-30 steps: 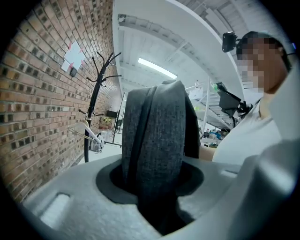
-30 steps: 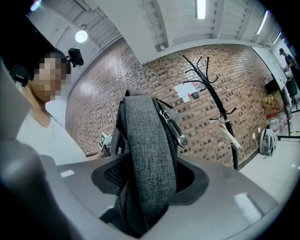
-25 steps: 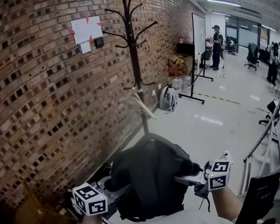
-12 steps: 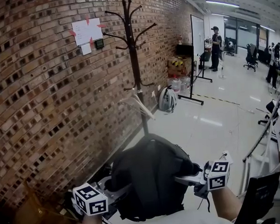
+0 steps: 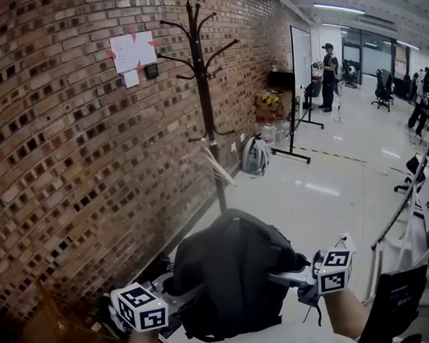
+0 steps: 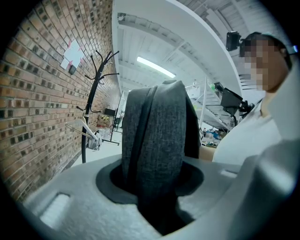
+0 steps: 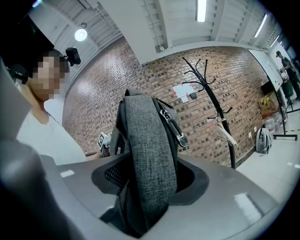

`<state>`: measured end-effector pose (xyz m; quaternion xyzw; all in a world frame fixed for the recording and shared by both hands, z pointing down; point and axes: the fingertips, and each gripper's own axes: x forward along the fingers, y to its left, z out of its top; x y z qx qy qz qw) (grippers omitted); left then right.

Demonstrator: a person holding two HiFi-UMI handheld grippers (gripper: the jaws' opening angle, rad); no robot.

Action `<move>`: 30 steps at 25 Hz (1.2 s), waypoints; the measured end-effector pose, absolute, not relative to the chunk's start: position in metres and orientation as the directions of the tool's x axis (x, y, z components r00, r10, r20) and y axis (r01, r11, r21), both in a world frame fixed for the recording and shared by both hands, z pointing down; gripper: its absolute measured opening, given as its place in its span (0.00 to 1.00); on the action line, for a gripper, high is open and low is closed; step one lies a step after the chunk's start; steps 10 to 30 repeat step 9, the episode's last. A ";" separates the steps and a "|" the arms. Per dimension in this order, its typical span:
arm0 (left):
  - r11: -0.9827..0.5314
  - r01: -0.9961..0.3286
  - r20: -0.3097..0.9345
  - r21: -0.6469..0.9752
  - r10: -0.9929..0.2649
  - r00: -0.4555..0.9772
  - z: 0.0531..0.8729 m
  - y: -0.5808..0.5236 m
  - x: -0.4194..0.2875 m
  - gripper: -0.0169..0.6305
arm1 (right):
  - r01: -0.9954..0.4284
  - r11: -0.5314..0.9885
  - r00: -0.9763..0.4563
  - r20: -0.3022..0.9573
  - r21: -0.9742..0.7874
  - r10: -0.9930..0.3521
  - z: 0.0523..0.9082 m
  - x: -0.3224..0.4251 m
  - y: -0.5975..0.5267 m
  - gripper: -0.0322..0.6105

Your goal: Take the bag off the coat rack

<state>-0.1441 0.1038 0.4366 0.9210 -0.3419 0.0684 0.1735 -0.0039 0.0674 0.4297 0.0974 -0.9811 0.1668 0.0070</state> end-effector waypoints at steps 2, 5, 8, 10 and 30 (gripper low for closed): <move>-0.708 -0.651 0.244 0.273 -0.604 0.759 0.437 0.103 -0.144 0.28 | -0.196 0.925 -0.980 0.047 -0.325 -0.191 0.430 -0.004 0.067 0.39; -0.709 -0.650 0.244 0.273 -0.603 0.760 0.437 0.103 -0.145 0.28 | -0.197 0.925 -0.980 0.045 -0.324 -0.193 0.430 -0.005 0.067 0.39; -0.711 -0.649 0.243 0.269 -0.602 0.760 0.434 0.104 -0.146 0.28 | -0.196 0.926 -0.980 0.044 -0.323 -0.193 0.427 -0.006 0.069 0.39; -0.712 -0.649 0.243 0.267 -0.602 0.761 0.433 0.105 -0.146 0.28 | -0.196 0.926 -0.980 0.044 -0.323 -0.193 0.427 -0.006 0.070 0.39; -0.712 -0.649 0.243 0.267 -0.602 0.761 0.433 0.105 -0.146 0.28 | -0.196 0.926 -0.980 0.044 -0.323 -0.193 0.427 -0.006 0.070 0.39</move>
